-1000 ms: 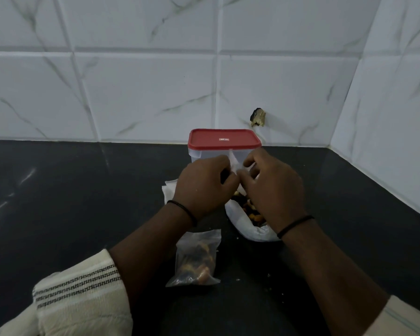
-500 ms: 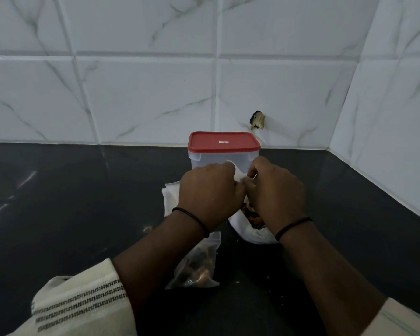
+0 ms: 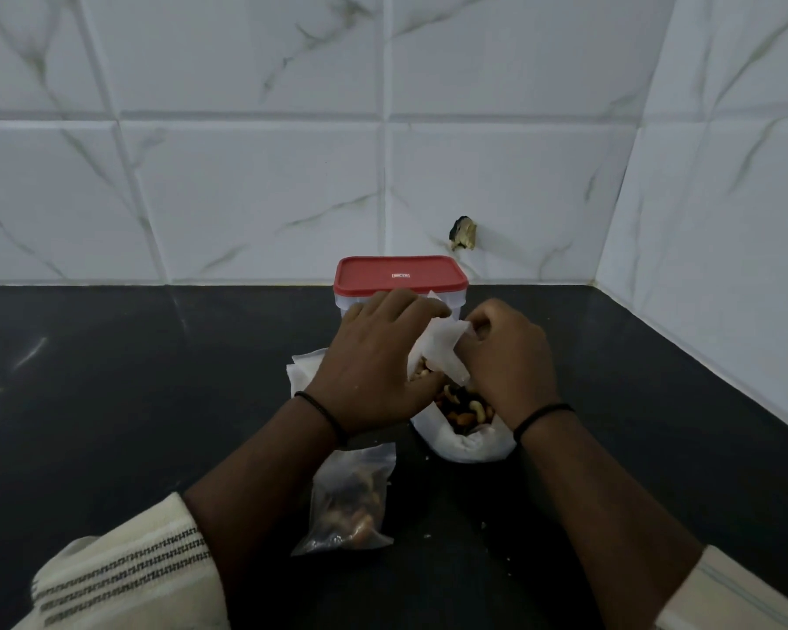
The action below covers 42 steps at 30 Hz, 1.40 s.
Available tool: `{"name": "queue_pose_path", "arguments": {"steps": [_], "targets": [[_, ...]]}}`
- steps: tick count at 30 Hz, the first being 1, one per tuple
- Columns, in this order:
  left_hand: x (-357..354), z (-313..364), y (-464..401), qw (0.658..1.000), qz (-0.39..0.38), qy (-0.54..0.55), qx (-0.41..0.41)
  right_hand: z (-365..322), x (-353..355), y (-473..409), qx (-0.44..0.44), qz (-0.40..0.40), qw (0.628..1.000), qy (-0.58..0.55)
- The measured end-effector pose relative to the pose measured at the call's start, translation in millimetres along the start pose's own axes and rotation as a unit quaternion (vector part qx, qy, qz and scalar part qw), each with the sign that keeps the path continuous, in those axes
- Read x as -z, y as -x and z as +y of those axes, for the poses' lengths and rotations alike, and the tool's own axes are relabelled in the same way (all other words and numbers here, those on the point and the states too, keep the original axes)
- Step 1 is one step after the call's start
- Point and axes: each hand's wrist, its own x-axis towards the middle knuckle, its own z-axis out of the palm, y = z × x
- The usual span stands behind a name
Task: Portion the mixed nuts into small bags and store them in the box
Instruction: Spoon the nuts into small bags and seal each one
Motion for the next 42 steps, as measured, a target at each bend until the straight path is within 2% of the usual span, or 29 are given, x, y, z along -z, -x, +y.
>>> {"name": "queue_pose_path", "arguments": {"steps": [5,11,14,18,21,24,27,35,42], "targets": [[1,-16,2,0.998,-0.064,-0.012,-0.013,-4,2,-3,-0.038,-0.043,0.992,-0.116],[-7,-19,2,0.997,-0.066,-0.008,-0.042,-8,-12,0,-0.011,-0.135,0.978,-0.160],[-8,-23,3,0.998,-0.051,0.013,-0.014,-8,-10,2,0.001,-0.111,0.982,-0.154],[-8,-25,5,0.998,-0.050,0.023,-0.006,-13,-7,5,0.059,-0.075,0.992,-0.077],[-11,-19,5,0.998,-0.050,0.021,-0.023,-12,-8,7,0.054,-0.083,0.994,-0.052],[-11,-15,5,0.998,-0.050,0.028,-0.029,-9,-7,7,0.066,-0.050,0.996,-0.009],[-10,-15,4,0.998,-0.042,0.021,-0.029,-9,-6,5,0.053,-0.016,0.998,-0.018],[-9,-17,6,0.998,-0.058,-0.016,-0.019,-6,-5,5,0.022,-0.054,0.998,0.003],[-12,-10,7,0.997,-0.067,0.001,-0.023,-12,-6,12,0.055,-0.026,0.997,0.046]]}}
